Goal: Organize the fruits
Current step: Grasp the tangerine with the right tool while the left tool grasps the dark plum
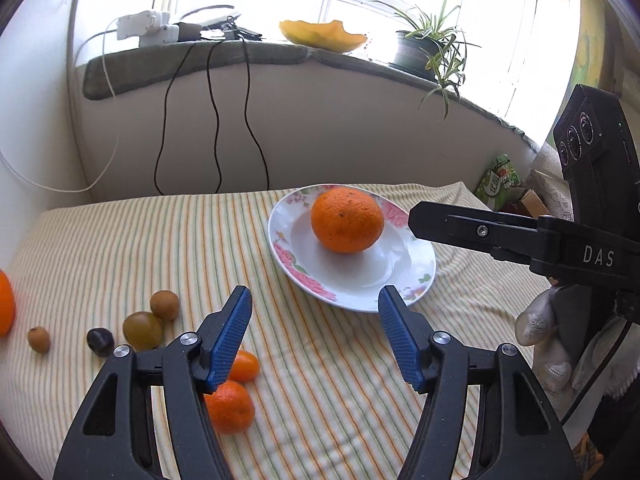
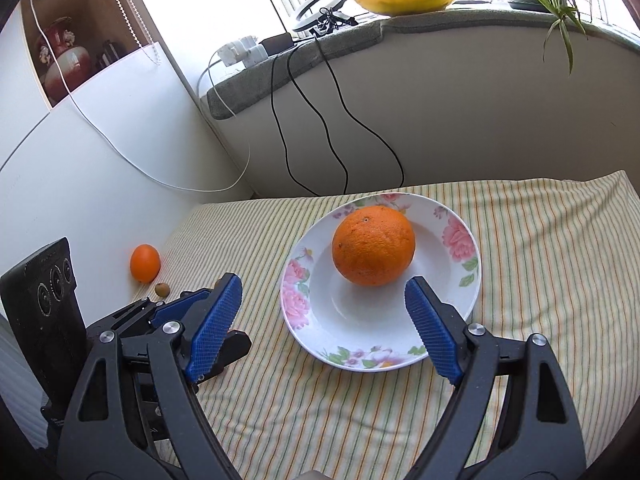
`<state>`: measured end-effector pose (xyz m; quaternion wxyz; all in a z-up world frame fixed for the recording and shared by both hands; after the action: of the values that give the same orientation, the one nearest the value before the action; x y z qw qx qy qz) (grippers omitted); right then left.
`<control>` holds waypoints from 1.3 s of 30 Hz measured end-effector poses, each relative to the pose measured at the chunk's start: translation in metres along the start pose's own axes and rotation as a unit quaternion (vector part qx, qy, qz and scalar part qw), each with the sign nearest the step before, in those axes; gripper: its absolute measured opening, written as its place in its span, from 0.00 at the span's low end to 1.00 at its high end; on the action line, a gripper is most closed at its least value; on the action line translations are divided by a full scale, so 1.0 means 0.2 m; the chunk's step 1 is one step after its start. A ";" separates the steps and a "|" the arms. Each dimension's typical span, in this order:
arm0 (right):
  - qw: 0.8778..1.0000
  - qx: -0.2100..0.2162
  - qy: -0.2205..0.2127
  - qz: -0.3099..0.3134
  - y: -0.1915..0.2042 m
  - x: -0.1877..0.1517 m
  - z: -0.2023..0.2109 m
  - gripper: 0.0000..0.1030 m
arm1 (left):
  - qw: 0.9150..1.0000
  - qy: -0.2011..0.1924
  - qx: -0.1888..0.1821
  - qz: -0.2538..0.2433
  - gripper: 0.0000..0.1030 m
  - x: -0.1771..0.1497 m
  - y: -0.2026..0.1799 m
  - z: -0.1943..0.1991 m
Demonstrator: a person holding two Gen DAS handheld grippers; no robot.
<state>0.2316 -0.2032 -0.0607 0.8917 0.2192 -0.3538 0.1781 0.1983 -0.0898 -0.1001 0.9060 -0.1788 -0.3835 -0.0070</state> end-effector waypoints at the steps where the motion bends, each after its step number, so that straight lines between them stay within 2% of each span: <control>1: 1.000 0.002 0.001 0.001 0.02 -0.01 0.00 0.84 | 1.000 -0.002 0.002 0.006 0.63 -0.01 0.03 0.02; 8: 0.999 -0.009 0.001 0.042 0.15 -0.08 0.03 0.83 | 0.998 -0.017 0.025 0.047 0.63 -0.10 0.25 0.17; 10: 0.999 -0.006 0.004 0.050 0.20 -0.10 0.03 0.80 | 0.998 -0.018 0.029 0.058 0.58 -0.13 0.30 0.20; 12: 0.998 -0.002 0.011 0.062 0.24 -0.12 0.01 0.71 | 0.997 -0.018 0.035 0.064 0.55 -0.15 0.36 0.23; 17: 0.995 0.008 0.027 0.101 0.38 -0.18 -0.05 0.66 | 0.996 -0.016 0.047 0.081 0.44 -0.21 0.48 0.27; 21: 0.991 0.021 0.050 0.120 0.46 -0.25 -0.12 0.54 | 0.994 -0.010 0.048 0.095 0.38 -0.24 0.54 0.26; 27: 0.986 0.042 0.075 0.140 0.57 -0.36 -0.19 0.53 | 0.992 -0.006 0.053 0.114 0.37 -0.27 0.62 0.23; 32: 0.982 0.049 0.091 0.156 0.64 -0.42 -0.24 0.53 | 0.990 -0.007 0.071 0.125 0.37 -0.25 0.71 0.21; 39: 0.980 0.053 0.113 0.154 0.68 -0.47 -0.33 0.53 | 0.989 0.000 0.095 0.112 0.37 -0.19 0.81 0.15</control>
<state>0.1407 -0.0701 -0.1347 0.8751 0.1877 -0.2699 0.3551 0.1757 0.0667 -0.1593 0.9139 -0.1336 -0.3603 0.1307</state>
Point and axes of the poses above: each gripper's, at about its wrist camera, not at the fingertips, and z roughly against the way its jaws point, y to its left, x to its top, the point moved 10 cm from there along -z, roughly the way its jaws point, and after that the axes turned 9 degrees about z, right-handed, at the moved point
